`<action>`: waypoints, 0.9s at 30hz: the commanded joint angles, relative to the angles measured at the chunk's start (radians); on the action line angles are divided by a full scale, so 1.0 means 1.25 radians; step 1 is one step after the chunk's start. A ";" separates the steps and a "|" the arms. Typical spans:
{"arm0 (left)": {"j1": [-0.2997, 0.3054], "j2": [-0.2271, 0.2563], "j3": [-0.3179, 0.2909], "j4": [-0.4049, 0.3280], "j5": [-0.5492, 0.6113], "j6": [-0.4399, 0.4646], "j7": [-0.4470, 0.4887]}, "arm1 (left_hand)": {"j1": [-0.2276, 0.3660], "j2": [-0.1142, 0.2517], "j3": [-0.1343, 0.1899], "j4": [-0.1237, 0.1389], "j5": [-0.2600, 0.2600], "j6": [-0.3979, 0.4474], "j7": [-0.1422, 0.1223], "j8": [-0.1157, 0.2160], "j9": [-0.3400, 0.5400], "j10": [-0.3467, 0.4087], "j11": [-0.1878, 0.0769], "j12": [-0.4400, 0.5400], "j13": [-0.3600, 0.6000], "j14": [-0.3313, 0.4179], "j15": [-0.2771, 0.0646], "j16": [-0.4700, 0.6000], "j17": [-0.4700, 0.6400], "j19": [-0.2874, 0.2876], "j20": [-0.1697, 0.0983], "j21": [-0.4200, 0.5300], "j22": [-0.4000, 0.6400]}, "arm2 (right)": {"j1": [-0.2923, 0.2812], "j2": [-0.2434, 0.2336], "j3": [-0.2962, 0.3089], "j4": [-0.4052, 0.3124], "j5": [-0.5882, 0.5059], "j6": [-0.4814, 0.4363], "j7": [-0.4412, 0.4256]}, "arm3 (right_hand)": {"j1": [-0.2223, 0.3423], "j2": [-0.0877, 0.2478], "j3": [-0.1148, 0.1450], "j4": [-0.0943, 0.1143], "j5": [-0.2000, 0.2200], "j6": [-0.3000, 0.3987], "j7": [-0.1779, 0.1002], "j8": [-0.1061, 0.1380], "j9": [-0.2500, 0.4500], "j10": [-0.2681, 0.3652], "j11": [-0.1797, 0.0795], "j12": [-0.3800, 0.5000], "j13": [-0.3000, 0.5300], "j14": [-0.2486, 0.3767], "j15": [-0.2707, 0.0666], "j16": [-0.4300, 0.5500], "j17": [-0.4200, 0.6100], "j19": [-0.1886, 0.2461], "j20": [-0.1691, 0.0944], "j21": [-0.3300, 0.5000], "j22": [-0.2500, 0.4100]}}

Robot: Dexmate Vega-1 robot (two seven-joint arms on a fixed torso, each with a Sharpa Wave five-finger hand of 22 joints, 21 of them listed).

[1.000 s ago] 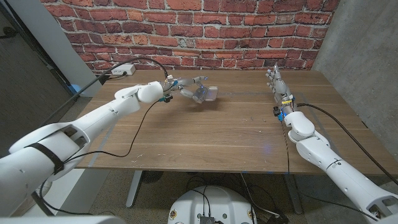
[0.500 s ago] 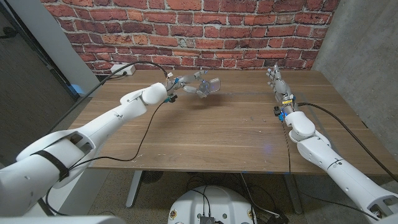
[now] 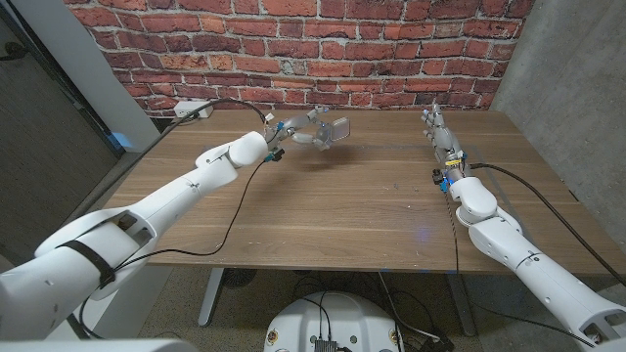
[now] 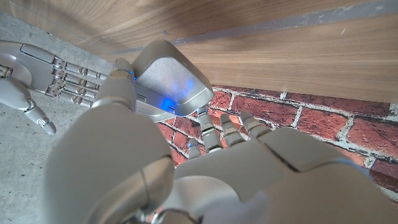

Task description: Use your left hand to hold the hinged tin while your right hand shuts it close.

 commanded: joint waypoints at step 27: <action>-0.031 -0.103 0.017 0.124 -0.071 -0.069 0.031 | 0.110 0.096 0.054 0.034 0.023 -0.179 -0.004 -0.031 0.037 0.156 -0.096 0.030 0.028 0.054 -0.101 -0.004 -0.001 0.021 0.003 -0.003 0.002 | -0.013 -0.068 -0.047 -0.174 -0.139 -0.199 -0.072 | 0.051 0.017 0.014 -0.040 -0.010 -0.146 0.032 -0.016 0.004 0.211 0.014 0.105 0.032 0.079 0.010 0.021 0.007 0.034 0.013 0.008 0.003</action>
